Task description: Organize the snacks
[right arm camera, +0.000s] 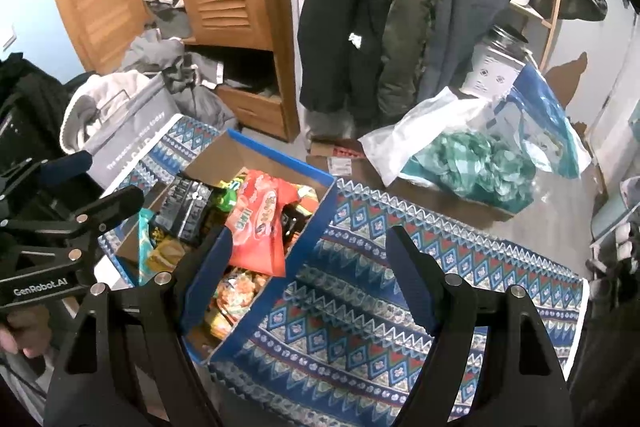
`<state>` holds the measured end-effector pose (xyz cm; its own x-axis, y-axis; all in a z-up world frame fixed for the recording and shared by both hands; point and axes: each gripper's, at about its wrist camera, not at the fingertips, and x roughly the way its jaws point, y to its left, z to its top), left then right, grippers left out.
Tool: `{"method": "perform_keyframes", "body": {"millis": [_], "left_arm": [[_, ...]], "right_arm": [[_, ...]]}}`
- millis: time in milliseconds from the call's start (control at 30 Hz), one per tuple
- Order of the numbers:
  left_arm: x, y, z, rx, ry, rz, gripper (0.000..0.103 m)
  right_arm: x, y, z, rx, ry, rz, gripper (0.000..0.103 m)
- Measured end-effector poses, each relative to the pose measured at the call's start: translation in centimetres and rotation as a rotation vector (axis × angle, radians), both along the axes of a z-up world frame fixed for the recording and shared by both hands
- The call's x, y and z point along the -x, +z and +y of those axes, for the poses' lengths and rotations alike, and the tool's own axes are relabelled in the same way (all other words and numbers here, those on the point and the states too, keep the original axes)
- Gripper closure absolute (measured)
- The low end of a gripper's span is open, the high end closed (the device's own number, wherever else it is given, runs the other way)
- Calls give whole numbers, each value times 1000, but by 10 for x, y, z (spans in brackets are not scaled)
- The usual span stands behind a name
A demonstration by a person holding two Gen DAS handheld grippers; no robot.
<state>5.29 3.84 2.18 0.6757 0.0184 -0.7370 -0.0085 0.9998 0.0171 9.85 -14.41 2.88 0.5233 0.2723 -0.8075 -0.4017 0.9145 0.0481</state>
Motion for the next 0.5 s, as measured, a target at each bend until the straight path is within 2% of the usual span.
{"method": "perform_keyframes", "body": {"millis": [500], "left_arm": [[2,-5,1,13,32,35,15]], "right_arm": [[0,0,0,0,1,0,25]]}}
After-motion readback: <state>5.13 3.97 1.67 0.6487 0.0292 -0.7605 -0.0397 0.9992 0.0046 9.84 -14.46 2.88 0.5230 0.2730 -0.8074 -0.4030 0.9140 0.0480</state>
